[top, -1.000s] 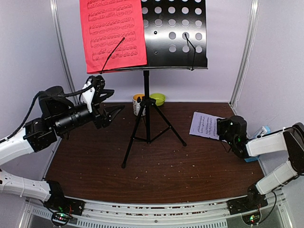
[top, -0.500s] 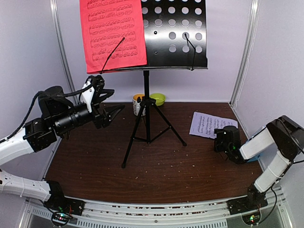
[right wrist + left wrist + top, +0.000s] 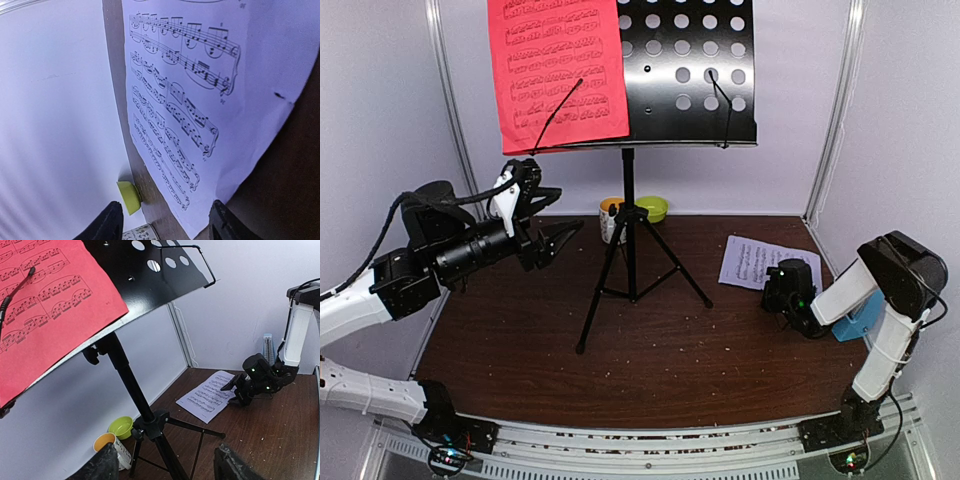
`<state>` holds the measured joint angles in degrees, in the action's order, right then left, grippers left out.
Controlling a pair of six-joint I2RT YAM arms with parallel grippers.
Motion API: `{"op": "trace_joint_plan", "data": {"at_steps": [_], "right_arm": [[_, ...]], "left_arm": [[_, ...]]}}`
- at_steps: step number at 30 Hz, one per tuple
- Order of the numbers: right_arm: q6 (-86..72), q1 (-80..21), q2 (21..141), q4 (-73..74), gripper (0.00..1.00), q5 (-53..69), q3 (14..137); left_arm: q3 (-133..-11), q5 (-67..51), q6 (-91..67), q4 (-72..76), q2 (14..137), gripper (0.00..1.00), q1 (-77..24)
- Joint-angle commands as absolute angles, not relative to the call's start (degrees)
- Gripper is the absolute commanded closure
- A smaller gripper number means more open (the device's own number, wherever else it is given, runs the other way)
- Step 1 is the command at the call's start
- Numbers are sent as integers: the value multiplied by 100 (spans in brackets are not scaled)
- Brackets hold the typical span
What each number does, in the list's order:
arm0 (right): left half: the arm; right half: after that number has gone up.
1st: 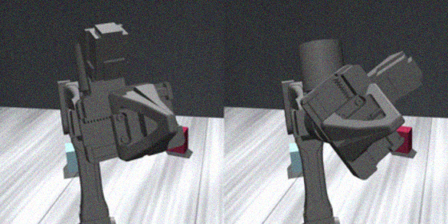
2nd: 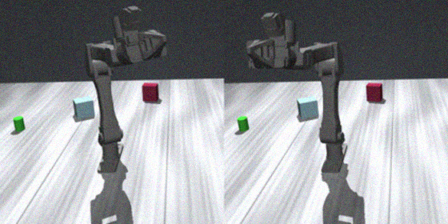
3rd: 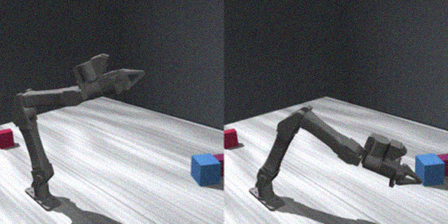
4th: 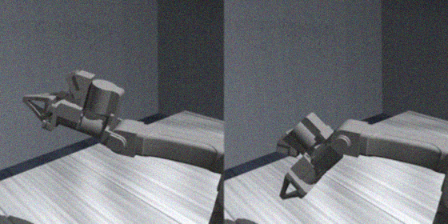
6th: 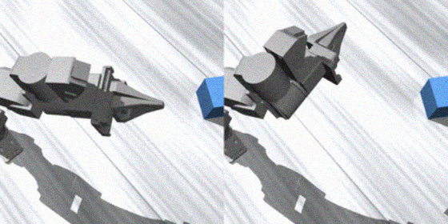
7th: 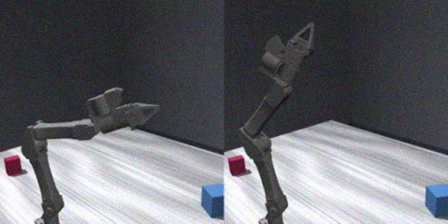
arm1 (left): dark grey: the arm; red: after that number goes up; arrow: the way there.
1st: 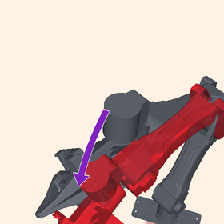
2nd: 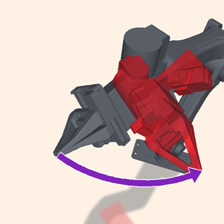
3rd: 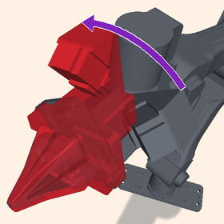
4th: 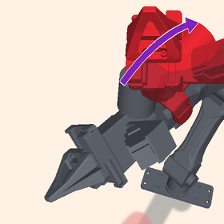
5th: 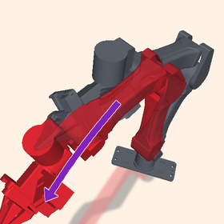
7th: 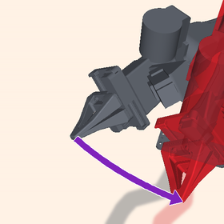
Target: Set up the instrument practice props
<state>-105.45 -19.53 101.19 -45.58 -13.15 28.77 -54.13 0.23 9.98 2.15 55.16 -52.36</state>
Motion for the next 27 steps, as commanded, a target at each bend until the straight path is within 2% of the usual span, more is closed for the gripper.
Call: {"op": "trace_joint_plan", "data": {"at_steps": [1,4,9,11,16,27], "right_arm": [[-10853,-1977,10360,-4109,44,-1565,3244],[-11016,-1959,10645,-4207,55,-1599,3410],[-11149,-1952,11054,-4737,90,-1740,3467],[-11208,-1927,11190,-4885,100,-1713,3485],[-10929,-1881,11318,-5402,100,-1654,3531],[-9514,-1804,10350,-5845,100,-1420,3484]], "left_arm": [[-5654,53,1177,548,5600,33,-5262],[-5700,77,1236,493,5638,32,-5262],[-5733,127,1343,415,5597,32,-5256],[-5736,147,1365,390,5563,32,-5256],[-5728,162,1389,349,5520,32,-5258],[-5713,130,1310,353,5538,32,-5256]]}}
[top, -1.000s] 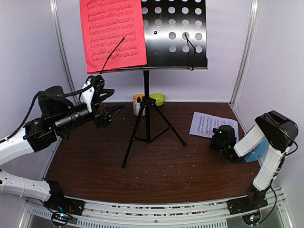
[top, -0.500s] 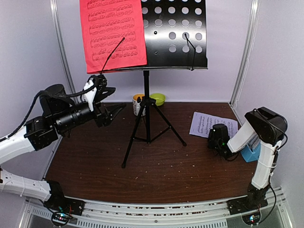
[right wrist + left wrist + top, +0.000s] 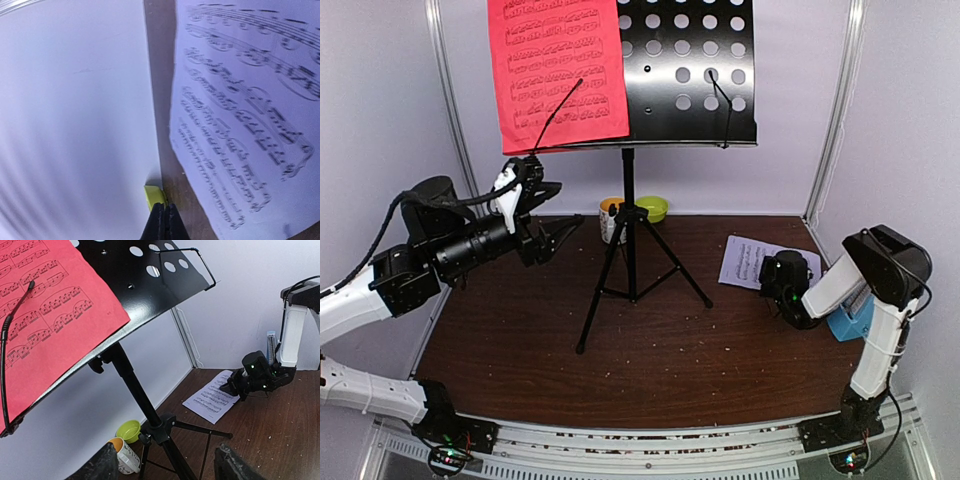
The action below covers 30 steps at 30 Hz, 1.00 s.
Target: Set up the instrument practice props
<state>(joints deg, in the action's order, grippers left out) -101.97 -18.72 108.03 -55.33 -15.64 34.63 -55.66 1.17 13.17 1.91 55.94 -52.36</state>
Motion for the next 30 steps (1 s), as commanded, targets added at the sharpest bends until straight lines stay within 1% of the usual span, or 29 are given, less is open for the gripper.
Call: {"op": "trace_joint_plan", "data": {"at_steps": [1,2,4,5,6,7,8,9,10,12,13,14,18,21,25,27,30], "right_arm": [[-9328,-1802,10201,-5708,100,-1324,3486],[-9193,-1802,9999,-5433,100,-1248,3481],[-9136,-1800,9631,-4857,82,-1134,3391],[-9181,-1805,9482,-4723,70,-1061,3310],[-9261,-1802,9352,-4651,55,-964,3211],[-9344,-1801,9222,-4623,38,-862,3052],[-9412,-1796,9084,-4566,25,-731,2945],[-9508,-1801,8947,-4465,17,-623,2838],[-9529,-1808,8799,-4345,15,-531,2751],[-9645,-1835,8458,-4008,4,-418,2566],[-9683,-1863,8272,-3828,1,-425,2491],[-9735,-1879,8097,-3630,0,-449,2422],[-9691,-1928,7694,-3297,0,-806,2253],[-9982,-1924,7964,-3167,0,-814,2267],[-10705,-1937,8709,-3802,3,-338,2245],[-10920,-1994,8875,-3915,3,-285,2284],[-11003,-2062,8827,-3471,2,-513,2474]], "left_arm": [[-5713,132,1300,356,5533,32,-5260],[-5713,138,1292,360,5524,32,-5256],[-5692,142,1279,373,5496,32,-5256],[-5676,145,1267,394,5487,32,-5256],[-5658,140,1261,418,5480,32,-5256],[-5640,124,1255,448,5477,32,-5256],[-5630,108,1248,462,5469,32,-5256],[-5619,104,1244,488,5467,32,-5256],[-5617,90,1235,491,5462,32,-5256],[-5593,75,1231,524,5458,32,-5256],[-5576,76,1227,544,5456,32,-5256],[-5566,70,1222,553,5450,32,-5256],[-5482,30,1181,692,5432,32,-5256],[-5476,-7,1139,725,5432,32,-5256],[-5473,-23,1110,766,5383,32,-5256],[-5468,-36,1089,773,5335,32,-5256],[-5390,-28,1061,811,5245,32,-5256]]}}
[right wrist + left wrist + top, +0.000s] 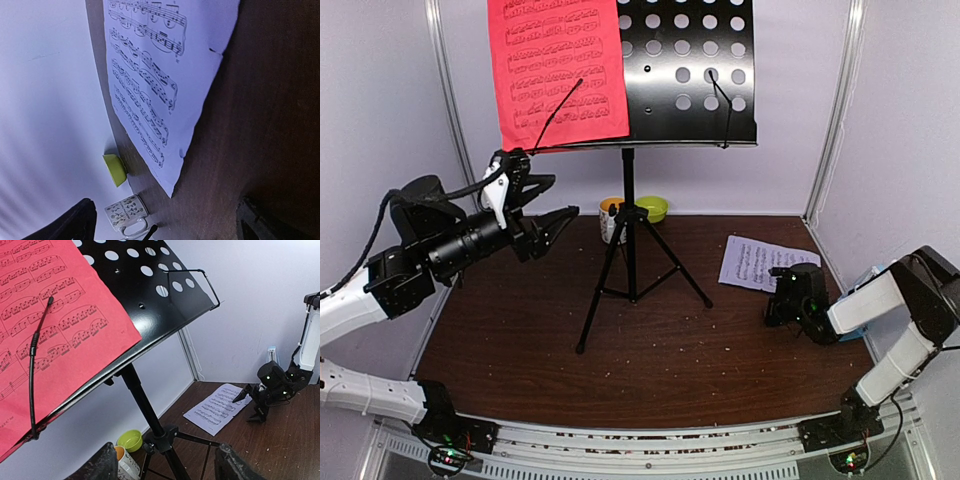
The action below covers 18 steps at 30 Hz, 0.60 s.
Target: Set up the instrument practice props
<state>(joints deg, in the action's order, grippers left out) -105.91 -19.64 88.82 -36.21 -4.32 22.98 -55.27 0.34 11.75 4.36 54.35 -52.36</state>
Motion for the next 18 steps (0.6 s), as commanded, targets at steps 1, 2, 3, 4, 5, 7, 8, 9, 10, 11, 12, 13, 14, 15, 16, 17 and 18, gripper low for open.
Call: {"op": "trace_joint_plan", "data": {"at_steps": [1,2,3,4,5,7,8,9,10,11,12,13,14,15,16,17,18], "right_arm": [[-11019,-2073,8832,-3371,1,-580,2527],[-11059,-2077,8860,-3315,1,-649,2565],[-11117,-2082,8905,-3271,2,-707,2607],[-11178,-2083,8961,-3221,2,-760,2647],[-11239,-2081,9015,-3140,3,-804,2708],[-11362,-2078,9148,-2909,4,-845,2857],[-11387,-2081,9209,-2833,5,-867,2921],[-11406,-2083,9256,-2733,5,-877,2993],[-11427,-2075,9301,-2620,5,-892,3068],[-11414,-2084,9339,-2567,5,-956,3119],[-11440,-2083,9390,-2525,5,-1003,3155],[-11424,-2076,9450,-2568,6,-1064,3176],[-11426,-2082,9513,-2567,6,-1101,3203],[-11429,-2074,9601,-2570,6,-1158,3237],[-11410,-2071,9670,-2573,6,-1192,3265],[-11404,-2074,9736,-2572,6,-1217,3320],[-11371,-2074,9805,-2585,7,-1250,3365]], "left_arm": [[-5358,-23,1051,831,5225,32,-5256],[-5335,-10,1047,847,5203,32,-5256],[-5296,5,1038,869,5193,32,-5256],[-5273,15,1037,882,5188,32,-5256],[-5266,22,1037,892,5185,32,-5256],[-5265,54,1049,895,5186,32,-5256],[-5265,63,1062,889,5190,32,-5256],[-5265,68,1071,878,5186,32,-5256],[-5269,76,1090,865,5188,32,-5256],[-5273,78,1108,839,5187,32,-5256],[-5269,91,1119,814,5182,32,-5256],[-5265,103,1136,810,5175,32,-5256],[-5257,117,1145,809,5162,32,-5256],[-5242,129,1146,811,5152,32,-5256],[-5232,136,1147,817,5140,32,-5260],[-5222,144,1154,823,5134,31,-5256],[-5214,149,1159,822,5141,31,-5256]]}}
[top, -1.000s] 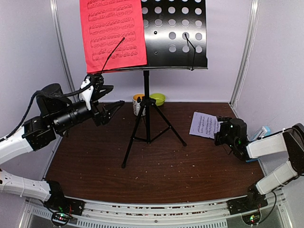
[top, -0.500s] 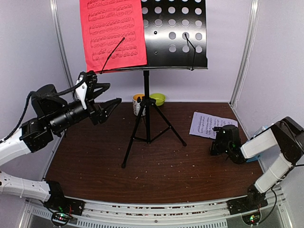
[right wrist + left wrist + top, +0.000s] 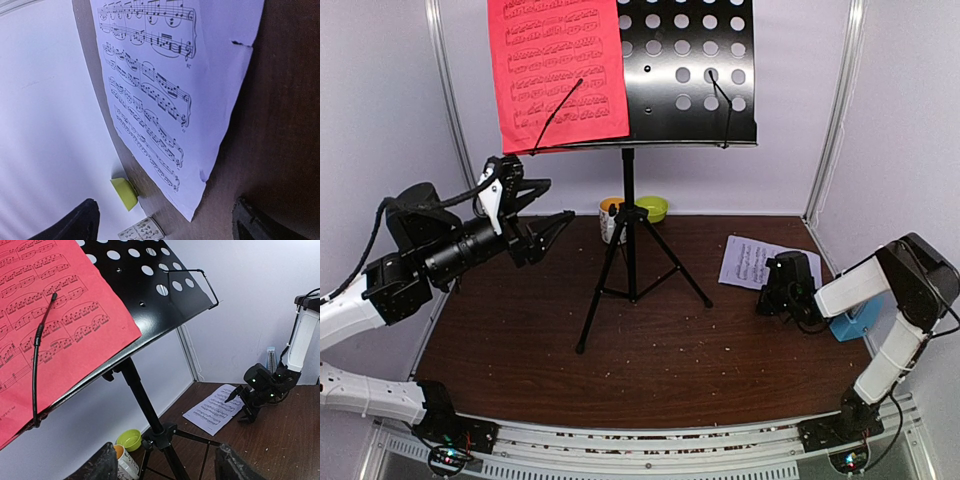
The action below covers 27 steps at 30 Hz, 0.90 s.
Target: Set up the instrument practice props
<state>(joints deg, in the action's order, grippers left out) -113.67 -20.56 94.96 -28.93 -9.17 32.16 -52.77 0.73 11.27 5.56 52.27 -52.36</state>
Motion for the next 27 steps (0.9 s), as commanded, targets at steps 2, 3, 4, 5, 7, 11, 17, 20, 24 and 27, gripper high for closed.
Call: {"op": "trace_joint_plan", "data": {"at_steps": [2,3,4,5,7,11,17,20,24,27], "right_arm": [[-11387,-2074,9942,-2563,9,-1279,3476],[-11392,-2066,10018,-2600,10,-1290,3515],[-11384,-2053,10098,-2664,13,-1303,3550],[-11379,-2034,10170,-2731,17,-1302,3584],[-11362,-2007,10301,-2807,25,-1300,3664],[-11303,-1963,10506,-2929,47,-1345,3804],[-11361,-1831,11082,-3839,100,-1063,3874],[-11198,-1781,11128,-4082,100,-1082,3878],[-10738,-1766,10958,-4404,100,-1155,3839],[-10273,-1762,10689,-4601,100,-1165,3814]], "left_arm": [[-5203,159,1183,806,5146,31,-5256],[-5203,163,1199,801,5144,31,-5256],[-5203,176,1211,785,5149,31,-5256],[-5203,185,1226,776,5151,31,-5256],[-5197,200,1261,755,5157,31,-5256],[-5207,233,1321,730,5156,31,-5256],[-5254,257,1402,681,5163,31,-5247],[-5269,256,1423,655,5182,31,-5247],[-5291,242,1441,611,5211,31,-5247],[-5315,216,1424,610,5234,31,-5247]]}}
